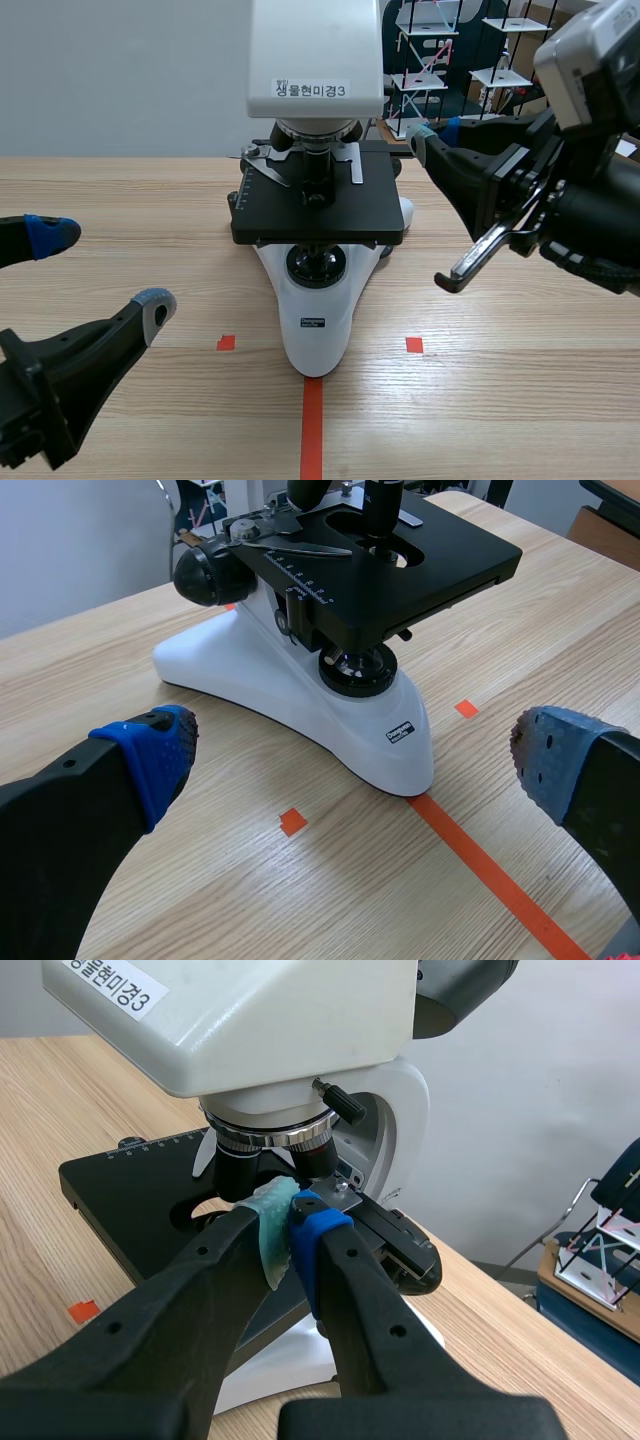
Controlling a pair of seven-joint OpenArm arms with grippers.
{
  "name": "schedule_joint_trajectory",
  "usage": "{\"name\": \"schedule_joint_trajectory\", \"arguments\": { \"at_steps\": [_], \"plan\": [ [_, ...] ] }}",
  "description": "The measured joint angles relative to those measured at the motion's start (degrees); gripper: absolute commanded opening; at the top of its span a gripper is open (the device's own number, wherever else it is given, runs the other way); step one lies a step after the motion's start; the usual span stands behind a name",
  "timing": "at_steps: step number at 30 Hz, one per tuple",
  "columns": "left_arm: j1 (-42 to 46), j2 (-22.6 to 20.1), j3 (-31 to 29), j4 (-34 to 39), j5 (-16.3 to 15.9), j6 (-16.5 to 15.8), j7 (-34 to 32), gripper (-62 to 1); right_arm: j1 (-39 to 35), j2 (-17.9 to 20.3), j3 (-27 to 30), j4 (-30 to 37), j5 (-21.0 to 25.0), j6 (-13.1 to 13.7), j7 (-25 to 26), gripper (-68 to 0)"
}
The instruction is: Return to the home posture
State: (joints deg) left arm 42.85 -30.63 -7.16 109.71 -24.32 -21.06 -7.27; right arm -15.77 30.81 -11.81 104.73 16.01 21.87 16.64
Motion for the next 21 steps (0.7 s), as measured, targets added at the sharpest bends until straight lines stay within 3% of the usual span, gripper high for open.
{"name": "schedule_joint_trajectory", "arguments": {
  "at_steps": [18, 21],
  "plan": [
    [0.0, 0.0, 0.0, 0.0, 0.0, 0.0, 0.0, 1.4, -0.02, 0.0, 0.0, 0.0, 0.0, 0.0, -0.02, -66.6],
    [0.0, 0.0, 0.0, 0.0, 0.0, 0.0, 0.0, 1.4, -0.17, 0.0, 0.0, 0.0, 0.0, 0.02, -1.11, -63.4]
  ]
}}
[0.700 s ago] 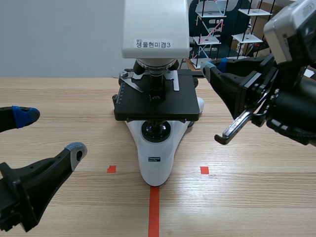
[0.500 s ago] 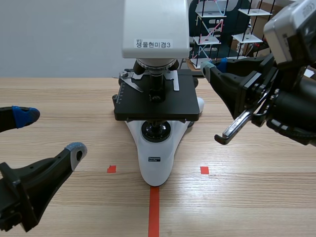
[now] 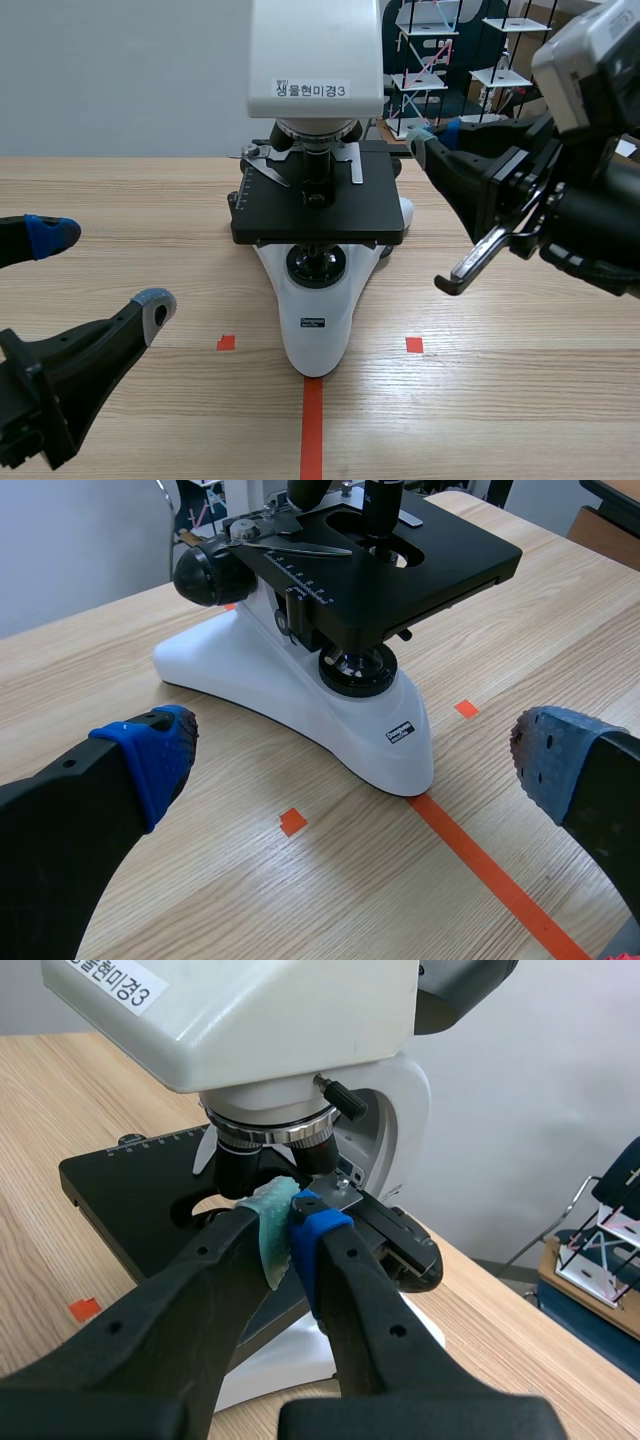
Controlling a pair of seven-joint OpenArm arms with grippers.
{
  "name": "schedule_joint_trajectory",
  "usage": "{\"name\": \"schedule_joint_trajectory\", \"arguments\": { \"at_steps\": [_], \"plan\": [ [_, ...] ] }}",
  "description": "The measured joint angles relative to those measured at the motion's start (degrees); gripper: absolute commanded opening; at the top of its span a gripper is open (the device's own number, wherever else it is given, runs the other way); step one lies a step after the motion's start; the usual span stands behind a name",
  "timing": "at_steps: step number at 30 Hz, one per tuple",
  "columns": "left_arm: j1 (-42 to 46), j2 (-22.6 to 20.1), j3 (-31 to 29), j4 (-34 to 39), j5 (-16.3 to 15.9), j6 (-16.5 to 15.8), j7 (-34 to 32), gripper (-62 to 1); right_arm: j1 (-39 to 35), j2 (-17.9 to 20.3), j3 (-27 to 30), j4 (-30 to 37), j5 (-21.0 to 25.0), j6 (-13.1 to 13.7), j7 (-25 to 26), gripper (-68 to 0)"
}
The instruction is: Return to the home posture
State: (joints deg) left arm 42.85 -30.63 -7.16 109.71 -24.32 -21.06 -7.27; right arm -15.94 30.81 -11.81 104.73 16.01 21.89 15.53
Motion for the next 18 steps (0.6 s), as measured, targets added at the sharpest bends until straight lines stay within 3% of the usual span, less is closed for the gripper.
{"name": "schedule_joint_trajectory", "arguments": {
  "at_steps": [6, 12, 18],
  "plan": [
    [0.0, 0.0, 0.0, 0.0, 0.0, -0.02, -0.24, 1.4, -2.91, -0.02, 1.33, 0.0, 0.13, 0.13, -1.6, -42.6],
    [0.0, -0.02, 0.0, 0.0, -0.02, 0.0, -0.24, 1.4, -11.21, 0.0, 8.72, 0.0, 3.52, -0.04, -1.22, -21.7],
    [0.0, 0.0, 0.0, 0.0, 0.0, 0.0, -0.24, 1.4, -21.92, -0.02, 17.03, 0.02, 3.76, -0.02, 4.11, -9.3]
  ]
}}
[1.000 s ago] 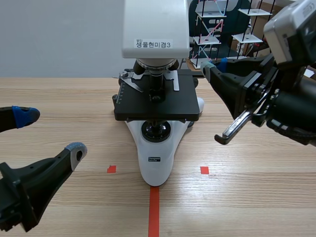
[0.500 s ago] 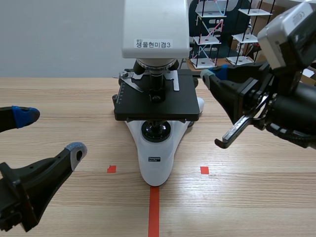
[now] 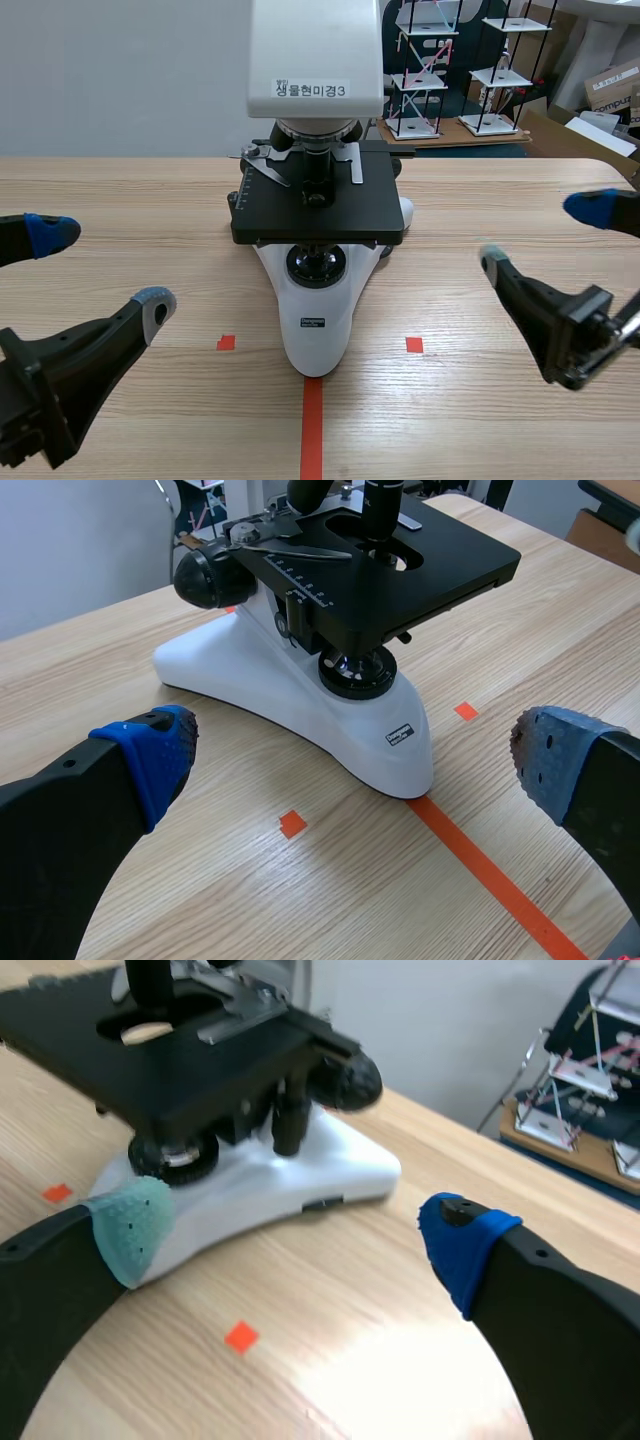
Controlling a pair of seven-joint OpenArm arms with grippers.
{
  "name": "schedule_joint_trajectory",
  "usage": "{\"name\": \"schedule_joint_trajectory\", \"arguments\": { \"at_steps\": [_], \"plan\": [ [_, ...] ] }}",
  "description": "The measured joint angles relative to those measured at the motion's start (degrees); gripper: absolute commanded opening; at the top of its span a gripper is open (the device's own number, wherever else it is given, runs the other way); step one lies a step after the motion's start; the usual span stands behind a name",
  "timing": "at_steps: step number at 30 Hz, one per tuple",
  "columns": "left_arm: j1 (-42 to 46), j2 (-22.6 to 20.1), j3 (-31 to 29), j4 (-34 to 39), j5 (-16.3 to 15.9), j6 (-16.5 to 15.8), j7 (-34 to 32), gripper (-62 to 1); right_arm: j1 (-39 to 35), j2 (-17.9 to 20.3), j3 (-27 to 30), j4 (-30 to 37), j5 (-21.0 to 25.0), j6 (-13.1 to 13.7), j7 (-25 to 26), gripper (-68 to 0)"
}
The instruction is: Return to the home posture
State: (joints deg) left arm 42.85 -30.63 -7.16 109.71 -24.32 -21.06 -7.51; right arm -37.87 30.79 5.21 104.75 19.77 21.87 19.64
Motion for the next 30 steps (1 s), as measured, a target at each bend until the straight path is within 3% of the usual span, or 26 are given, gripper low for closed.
{"name": "schedule_joint_trajectory", "arguments": {
  "at_steps": [6, 13, 20, 30],
  "plan": [
    [0.0, 0.0, 0.0, 0.0, -0.02, 0.0, -0.02, 1.4, -10.16, 0.39, 7.72, 2.05, 3.17, 0.55, 4.37, -8.0],
    [0.0, -0.02, 0.0, 0.0, 0.0, 0.0, -0.5, 1.4, -18.75, 1.14, 12.87, 8.5, 4.76, 2.86, 5.42, -8.0],
    [0.0, -0.02, 0.0, 0.0, 0.0, 0.0, -0.66, 1.4, -23.52, 1.14, 13.49, 12.33, 4.7, 3.43, 5.46, -7.9],
    [0.0, -0.02, 0.0, 0.0, 0.0, 0.0, -0.66, 1.4, -23.74, 1.14, 13.49, 12.37, 4.04, 3.41, 5.42, -8.0]
  ]
}}
